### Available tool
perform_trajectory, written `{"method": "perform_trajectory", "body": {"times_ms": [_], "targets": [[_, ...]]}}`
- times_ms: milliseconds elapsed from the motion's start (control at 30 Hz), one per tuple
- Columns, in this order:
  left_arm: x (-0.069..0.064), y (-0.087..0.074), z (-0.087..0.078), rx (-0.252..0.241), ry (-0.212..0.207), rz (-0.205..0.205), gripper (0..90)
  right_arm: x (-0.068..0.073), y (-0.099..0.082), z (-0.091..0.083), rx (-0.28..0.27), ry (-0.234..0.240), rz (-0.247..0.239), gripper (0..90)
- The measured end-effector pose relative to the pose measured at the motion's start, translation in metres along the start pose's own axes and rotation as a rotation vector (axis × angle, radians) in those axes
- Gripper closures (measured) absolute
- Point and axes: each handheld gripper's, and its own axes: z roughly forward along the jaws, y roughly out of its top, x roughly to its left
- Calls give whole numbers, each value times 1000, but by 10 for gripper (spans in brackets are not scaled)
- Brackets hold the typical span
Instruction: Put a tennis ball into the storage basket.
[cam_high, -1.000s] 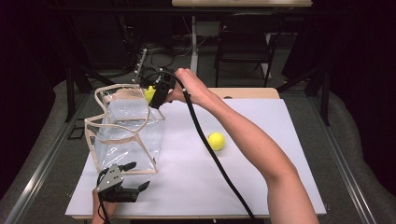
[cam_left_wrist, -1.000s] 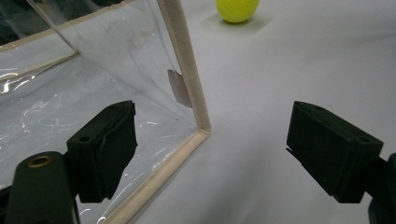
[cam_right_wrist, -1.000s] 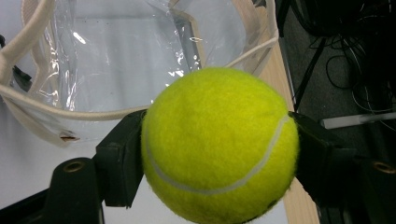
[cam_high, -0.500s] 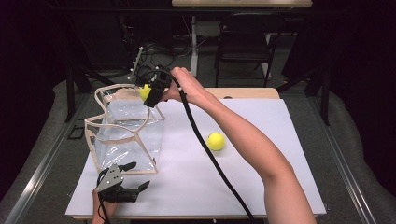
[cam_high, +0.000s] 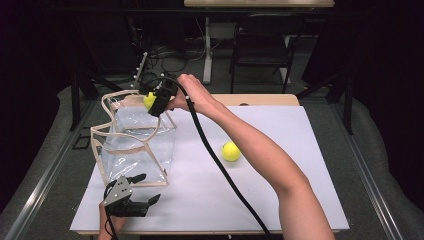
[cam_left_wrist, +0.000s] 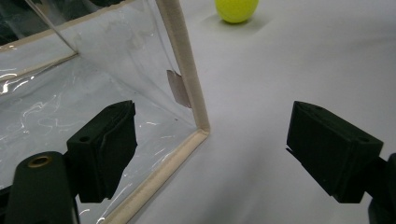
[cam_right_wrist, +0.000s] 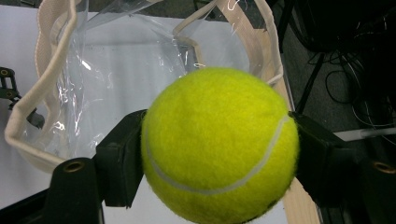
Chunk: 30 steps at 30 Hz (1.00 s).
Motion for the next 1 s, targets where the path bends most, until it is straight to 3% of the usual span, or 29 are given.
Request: {"method": "perform_trajectory", "body": {"times_ms": [1000], "targets": [[-1, 0, 0, -3, 0, -1, 158, 15, 15, 14, -28, 21, -9, 265]]}}
